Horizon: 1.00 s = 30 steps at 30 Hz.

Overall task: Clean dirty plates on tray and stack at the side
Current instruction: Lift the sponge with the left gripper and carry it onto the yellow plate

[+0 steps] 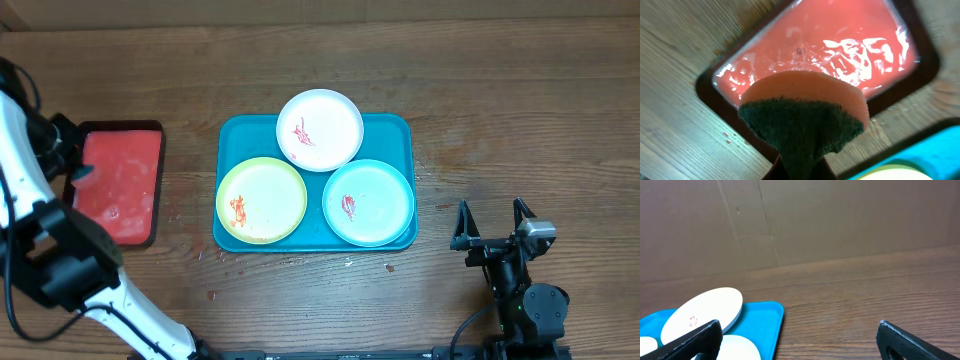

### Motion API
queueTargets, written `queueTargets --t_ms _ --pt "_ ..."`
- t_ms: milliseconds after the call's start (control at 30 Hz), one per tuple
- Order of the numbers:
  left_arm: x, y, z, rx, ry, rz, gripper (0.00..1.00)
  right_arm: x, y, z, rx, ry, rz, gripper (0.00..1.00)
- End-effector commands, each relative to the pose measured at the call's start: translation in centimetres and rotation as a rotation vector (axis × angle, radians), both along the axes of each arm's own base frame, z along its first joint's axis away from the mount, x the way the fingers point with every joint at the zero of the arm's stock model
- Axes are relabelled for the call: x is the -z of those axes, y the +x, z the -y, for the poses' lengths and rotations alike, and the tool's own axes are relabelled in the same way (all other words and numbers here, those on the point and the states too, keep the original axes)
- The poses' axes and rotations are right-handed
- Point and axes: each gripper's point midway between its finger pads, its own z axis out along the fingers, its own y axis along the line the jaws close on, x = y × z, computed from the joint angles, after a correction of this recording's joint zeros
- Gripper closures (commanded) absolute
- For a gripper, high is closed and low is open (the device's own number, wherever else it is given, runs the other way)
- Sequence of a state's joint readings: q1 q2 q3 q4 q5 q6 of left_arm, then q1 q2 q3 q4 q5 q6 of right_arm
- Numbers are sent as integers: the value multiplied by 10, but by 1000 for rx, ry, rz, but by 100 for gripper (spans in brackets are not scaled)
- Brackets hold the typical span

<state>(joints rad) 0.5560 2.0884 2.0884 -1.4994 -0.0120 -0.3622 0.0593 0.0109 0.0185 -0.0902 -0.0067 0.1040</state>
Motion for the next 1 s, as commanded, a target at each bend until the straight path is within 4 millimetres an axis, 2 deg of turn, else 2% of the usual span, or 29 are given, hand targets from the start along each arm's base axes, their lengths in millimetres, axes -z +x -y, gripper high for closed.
queueTargets --t_ms 0,100,233,333,400,467,633,667,767,867,967 --pt "-17 2 3 34 46 33 96 2 0 2 13 -4 4 0" --pt "12 0 9 41 13 0 96 2 0 2 12 -4 4 0" --pt "69 -2 19 79 -8 -36 96 2 0 2 12 -4 4 0" --pt "76 -3 20 82 -13 -39 96 2 0 2 12 -4 4 0" --pt "61 0 22 79 -37 -20 96 2 0 2 13 -4 4 0" --pt "35 5 26 78 -68 16 96 2 0 2 12 -4 4 0" --pt "-49 21 44 139 -123 171 96 2 0 2 12 -4 4 0" --pt "-72 21 52 173 -130 215 96 2 0 2 12 -4 4 0" --pt "-100 24 61 220 -116 279 96 2 0 2 12 -4 4 0" --pt "-117 29 87 305 -151 348 96 2 0 2 13 -4 4 0" --pt "-119 33 113 412 -187 364 96 2 0 2 13 -4 4 0"
